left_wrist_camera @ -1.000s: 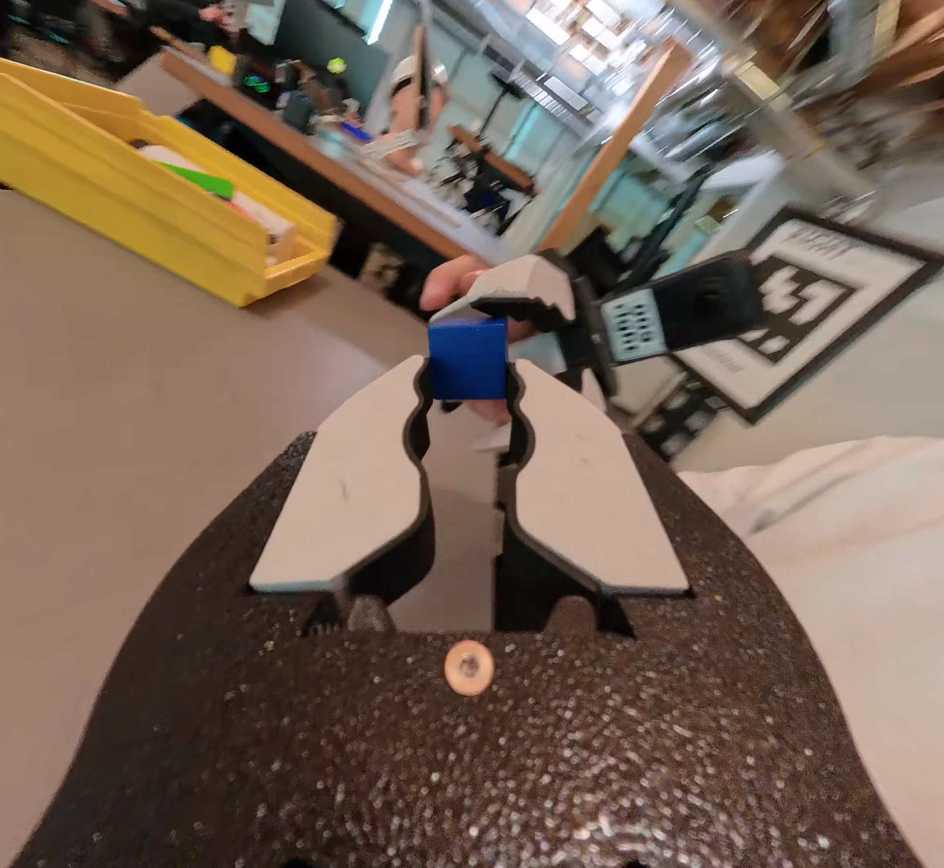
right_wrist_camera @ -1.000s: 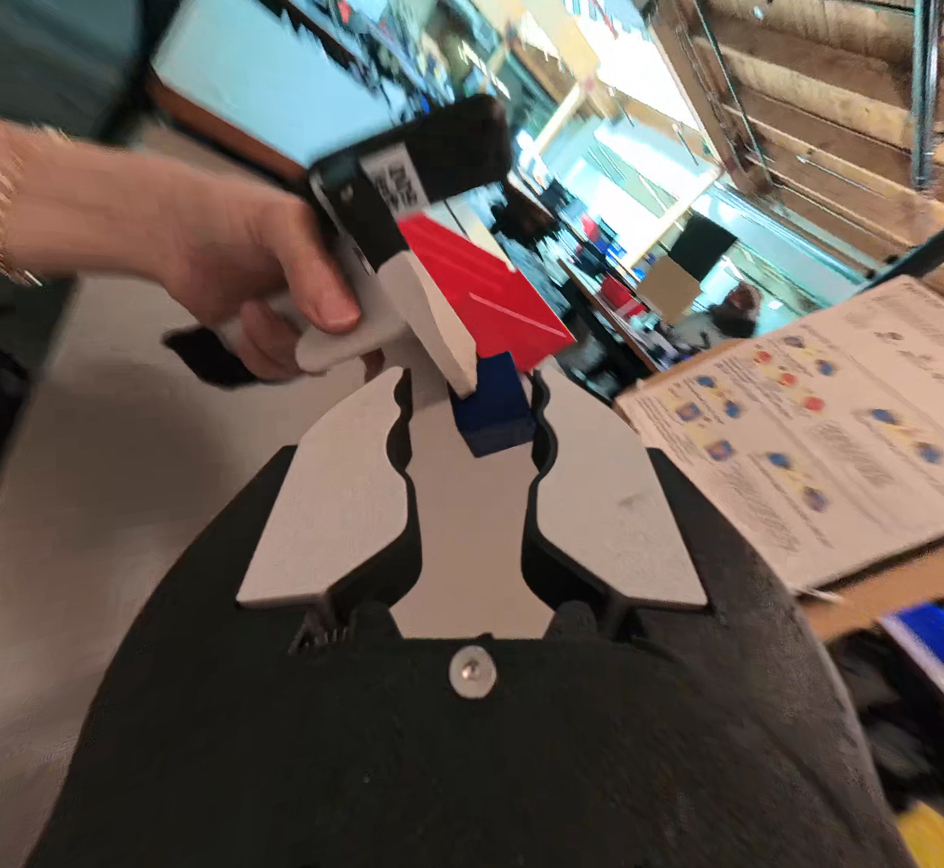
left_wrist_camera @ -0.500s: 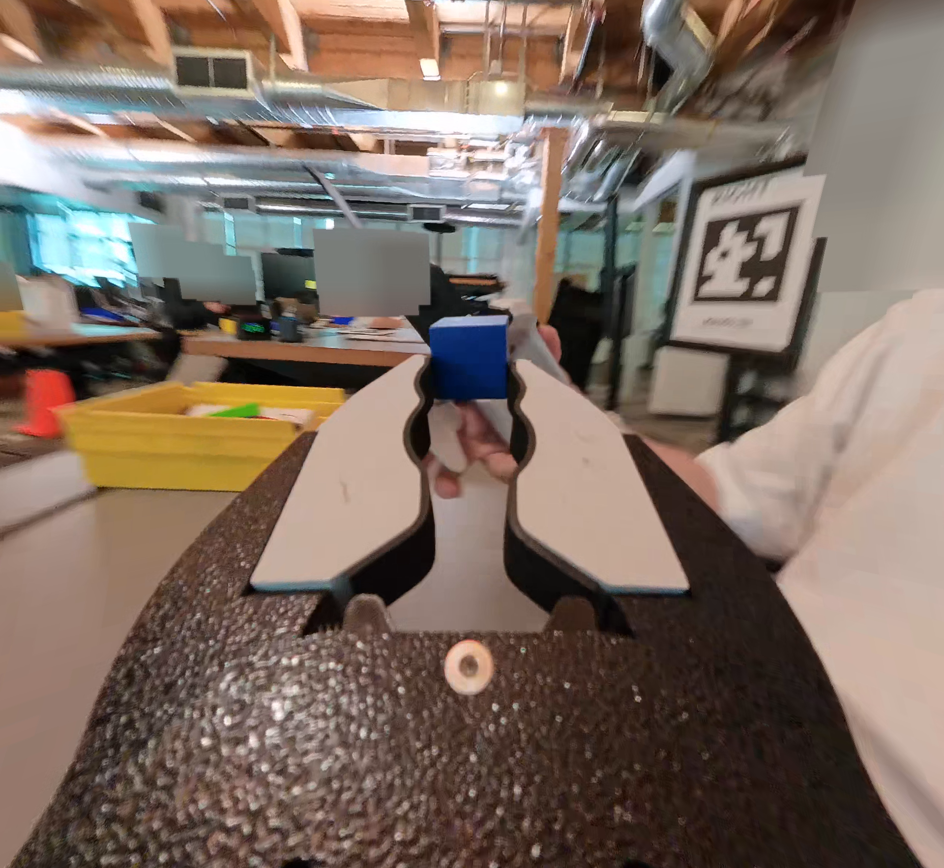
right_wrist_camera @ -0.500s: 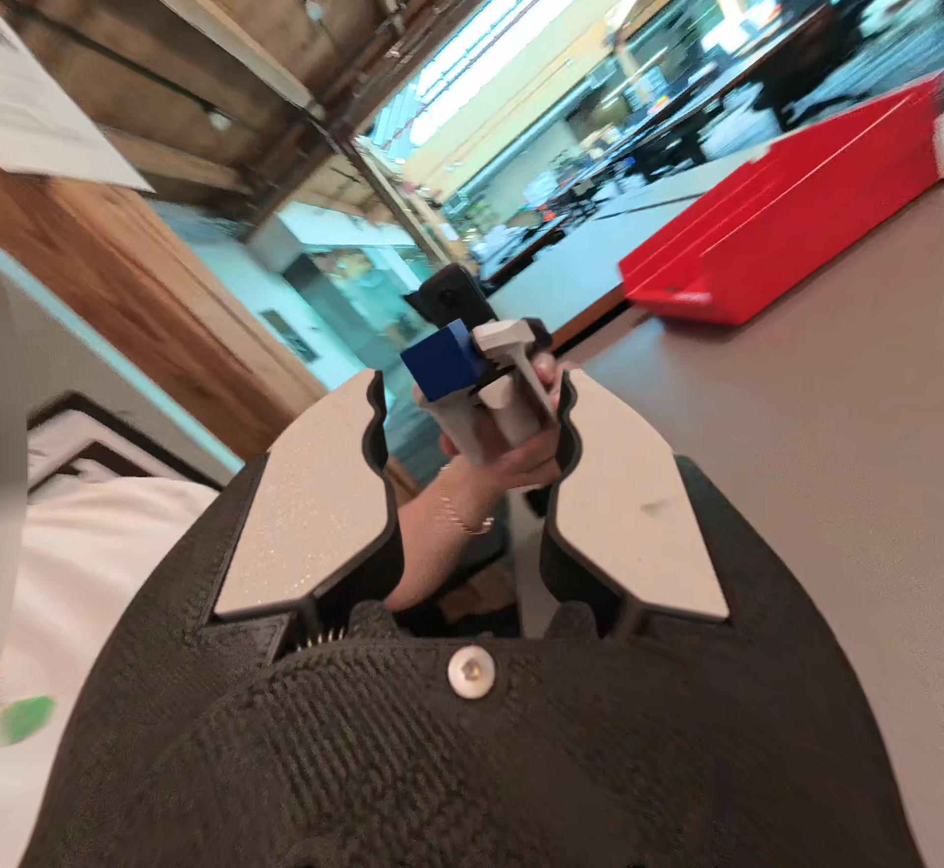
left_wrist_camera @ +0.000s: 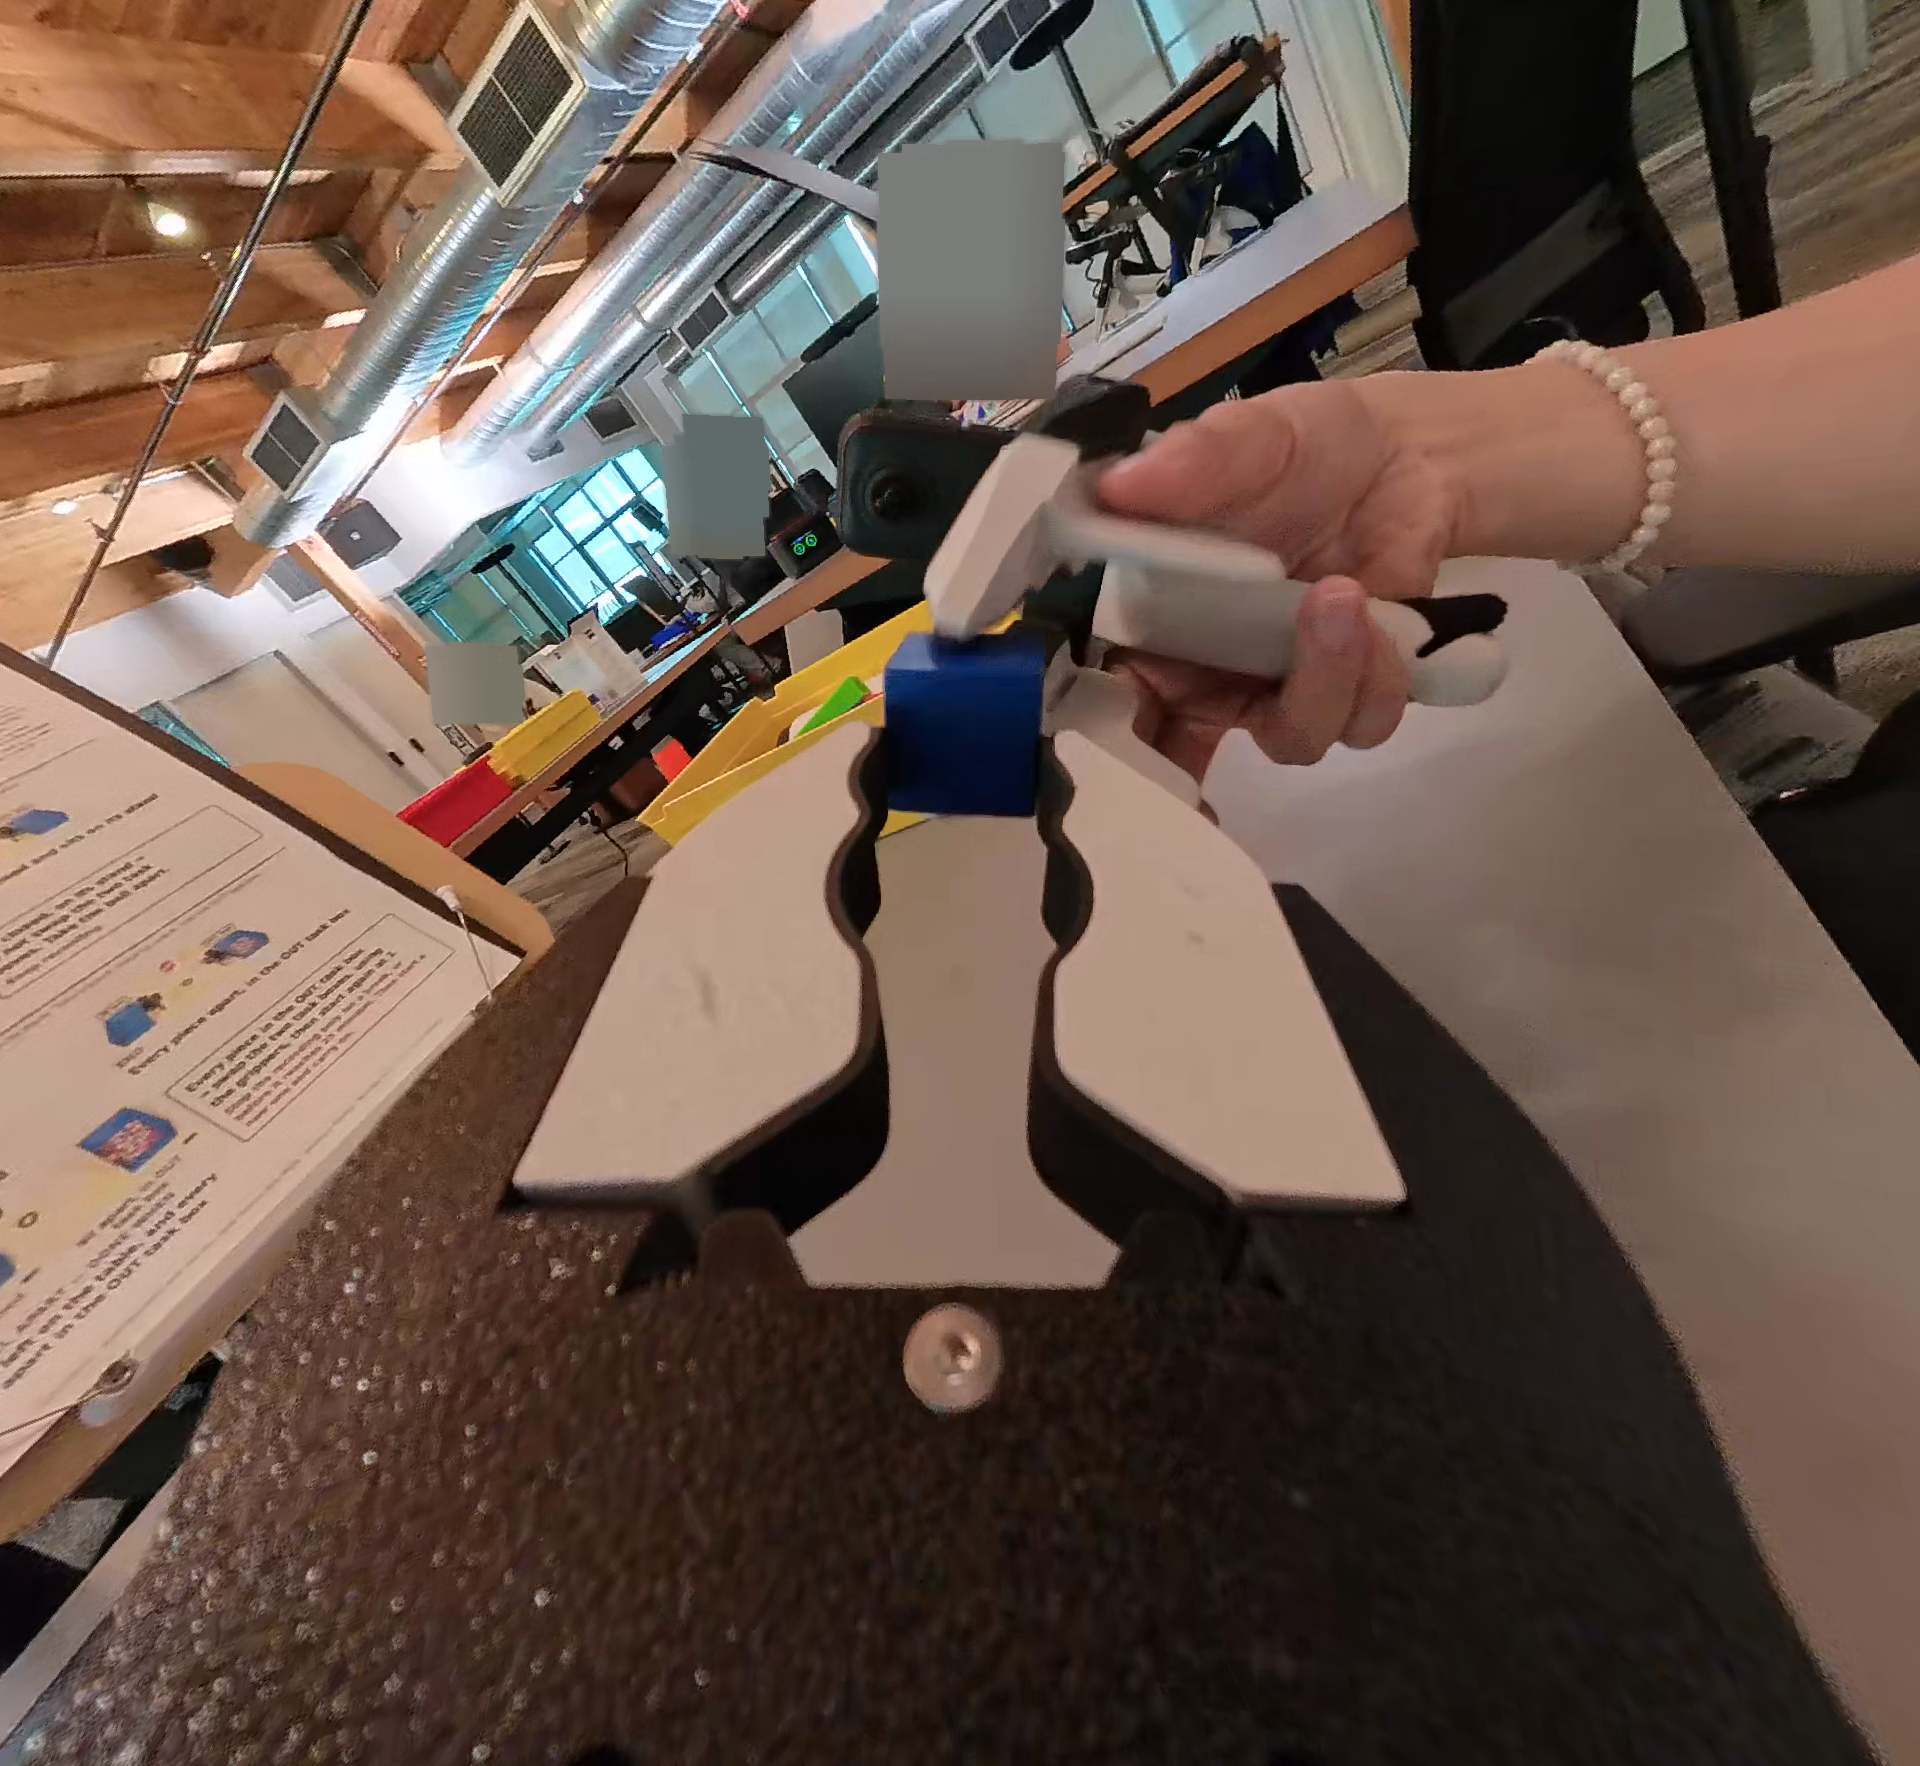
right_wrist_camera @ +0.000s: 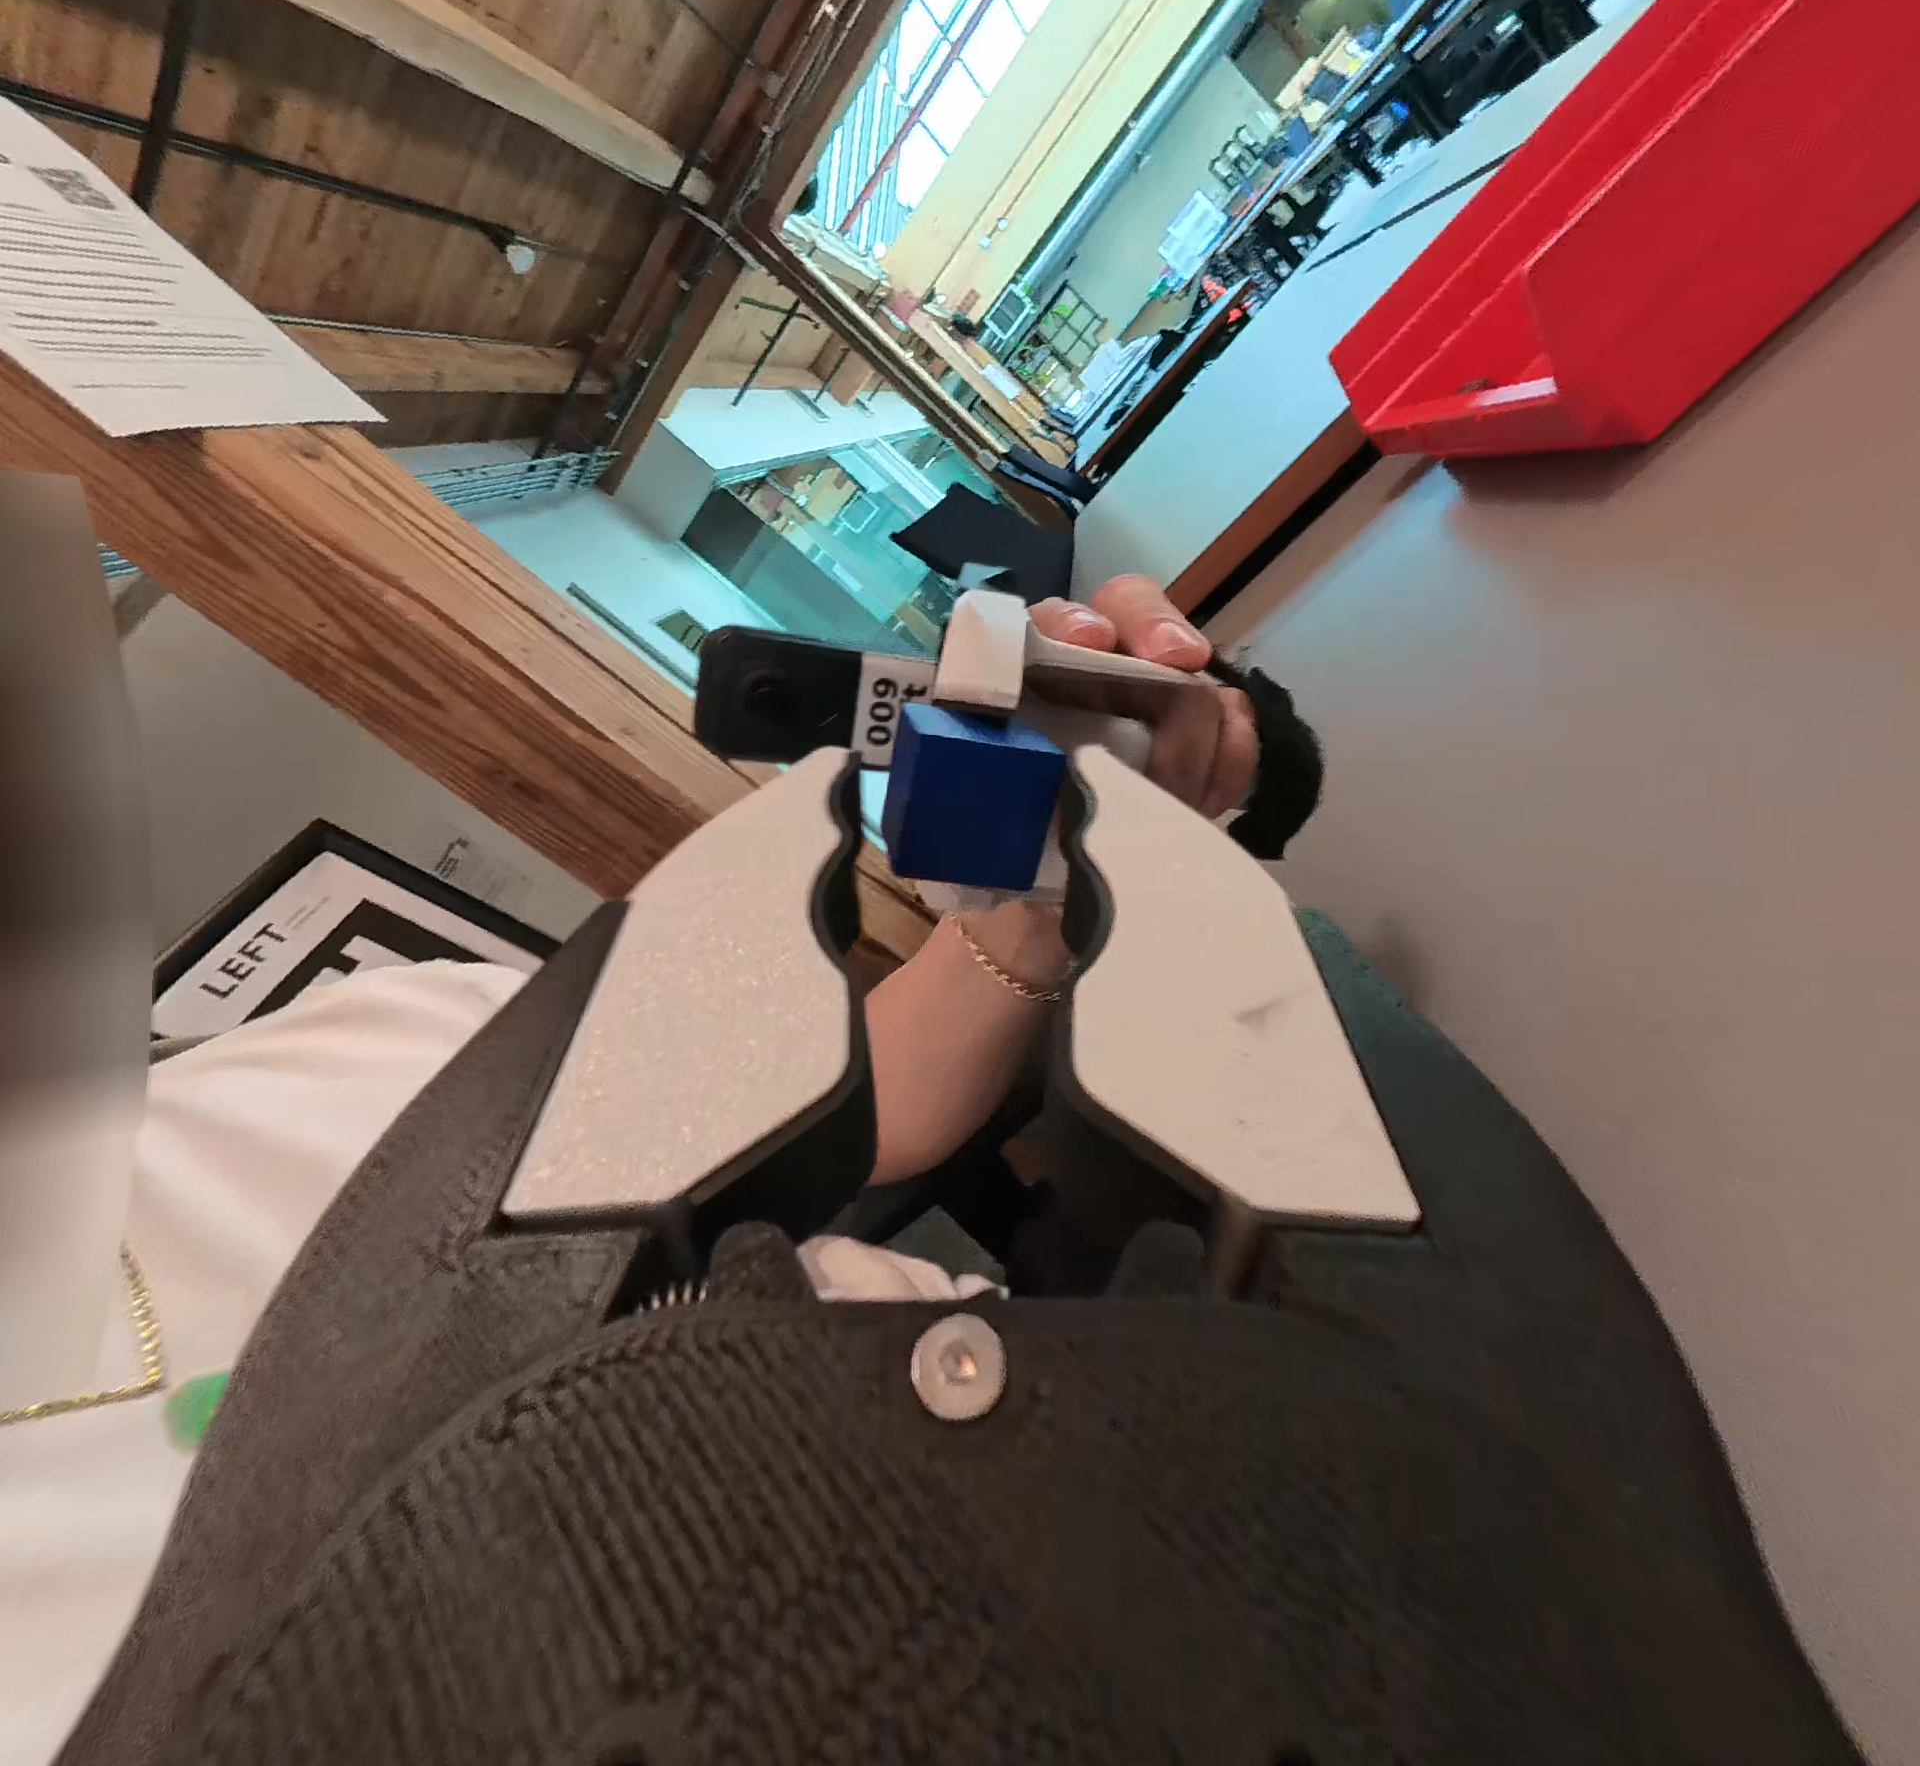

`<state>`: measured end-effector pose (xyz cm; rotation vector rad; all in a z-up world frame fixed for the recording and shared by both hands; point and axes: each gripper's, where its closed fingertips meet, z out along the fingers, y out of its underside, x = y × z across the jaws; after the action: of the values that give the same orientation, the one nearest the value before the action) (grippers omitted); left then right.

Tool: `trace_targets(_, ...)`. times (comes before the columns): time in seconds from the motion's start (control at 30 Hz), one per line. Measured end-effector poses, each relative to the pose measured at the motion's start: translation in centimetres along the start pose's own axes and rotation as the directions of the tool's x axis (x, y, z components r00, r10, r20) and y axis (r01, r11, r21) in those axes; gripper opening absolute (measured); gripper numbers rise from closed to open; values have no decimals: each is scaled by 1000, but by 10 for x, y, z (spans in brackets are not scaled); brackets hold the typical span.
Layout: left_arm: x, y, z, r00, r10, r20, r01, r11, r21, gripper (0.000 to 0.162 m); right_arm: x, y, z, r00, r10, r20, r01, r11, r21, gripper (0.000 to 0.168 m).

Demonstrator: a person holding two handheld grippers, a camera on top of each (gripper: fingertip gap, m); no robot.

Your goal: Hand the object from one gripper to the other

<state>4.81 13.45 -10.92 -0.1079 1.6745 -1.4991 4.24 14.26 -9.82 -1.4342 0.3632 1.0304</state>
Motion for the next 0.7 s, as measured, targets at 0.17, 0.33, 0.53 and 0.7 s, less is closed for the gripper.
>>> trace_targets(0.17, -3, 13, 4, 998, -53, 32, 56, 994, -91, 28, 10, -5, -3, 995, -90, -52, 91, 996, 9, 27)
trace_targets(0.33, -14, 23, 4, 966, -236, 107, 252, 950, -185, 46, 30, -26, -19, 834, -415, -363, 431, 901, -42, 27)
trace_targets(0.53, -20, 27, 16, 856, -422, 297, 499, 826, -264, 51, 23, -48, -27, 677, -505, -535, 599, 800, 3, 27)
trace_targets(0.7, -18, 21, 27, 790, -458, 408, 573, 788, -223, 40, 22, -46, -21, 703, -472, -532, 593, 802, 73, 27)
